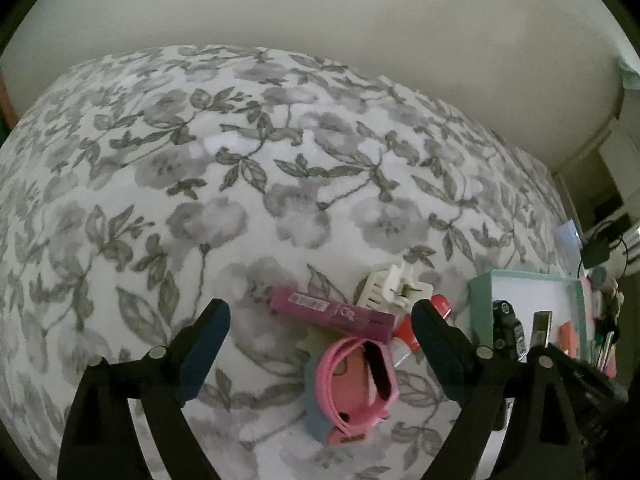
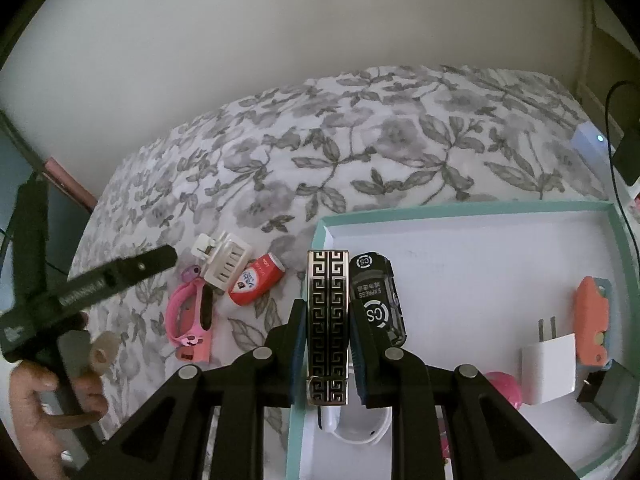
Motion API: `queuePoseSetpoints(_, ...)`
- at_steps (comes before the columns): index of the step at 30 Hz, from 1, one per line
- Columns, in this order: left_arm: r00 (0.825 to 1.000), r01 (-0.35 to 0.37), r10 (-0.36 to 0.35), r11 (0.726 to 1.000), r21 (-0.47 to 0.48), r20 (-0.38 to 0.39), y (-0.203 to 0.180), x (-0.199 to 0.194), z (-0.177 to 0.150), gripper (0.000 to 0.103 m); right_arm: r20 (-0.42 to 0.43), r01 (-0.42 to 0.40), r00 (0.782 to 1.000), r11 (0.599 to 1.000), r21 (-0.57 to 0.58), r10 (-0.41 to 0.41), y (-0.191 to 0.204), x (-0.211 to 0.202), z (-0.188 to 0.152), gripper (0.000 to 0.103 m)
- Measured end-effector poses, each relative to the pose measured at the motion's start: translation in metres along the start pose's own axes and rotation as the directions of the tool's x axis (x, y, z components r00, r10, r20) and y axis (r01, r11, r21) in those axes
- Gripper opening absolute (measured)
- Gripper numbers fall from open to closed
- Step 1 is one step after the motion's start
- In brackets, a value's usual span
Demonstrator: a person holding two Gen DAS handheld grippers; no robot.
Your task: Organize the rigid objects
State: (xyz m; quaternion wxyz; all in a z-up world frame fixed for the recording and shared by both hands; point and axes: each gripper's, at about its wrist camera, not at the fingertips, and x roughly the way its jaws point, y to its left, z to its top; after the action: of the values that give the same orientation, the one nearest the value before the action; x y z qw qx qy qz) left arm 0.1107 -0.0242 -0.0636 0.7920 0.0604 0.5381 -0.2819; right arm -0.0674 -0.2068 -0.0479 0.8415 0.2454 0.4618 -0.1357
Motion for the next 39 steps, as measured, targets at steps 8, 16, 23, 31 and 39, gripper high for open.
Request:
queuePoseSetpoints(8,0.998,0.056,-0.056,0.998,0.026,-0.001,0.007,0.012,0.003,0.092,-0.012,-0.016,1.0,1.0,0.017,0.016,0.001,0.006,0.001,0.022)
queuePoseSetpoints(16,0.997,0.076,-0.076,0.992,0.1,-0.007,0.0,0.024,0.001,0.092,-0.019,-0.036,0.999,0.999,0.037,0.037,0.002,0.006,0.0,0.022)
queuePoseSetpoints(23,0.992,0.126,-0.123,0.977,0.173,-0.028,-0.004,0.031,-0.002,0.092,-0.027,-0.042,0.999,0.999,0.028,0.042,0.007,0.009,0.001,0.022)
queuePoseSetpoints(31,0.987,0.152,-0.142,0.977,0.151,-0.071,-0.001,0.041,-0.004,0.09,-0.04,-0.04,0.998,0.999,0.013,0.041,0.012,0.014,0.001,0.022)
queuePoseSetpoints(39,0.987,0.151,-0.142,0.979,0.136,-0.075,0.0,0.036,-0.001,0.081,-0.047,-0.036,0.998,0.999,0.016,0.037,0.009,0.016,0.0,0.022)
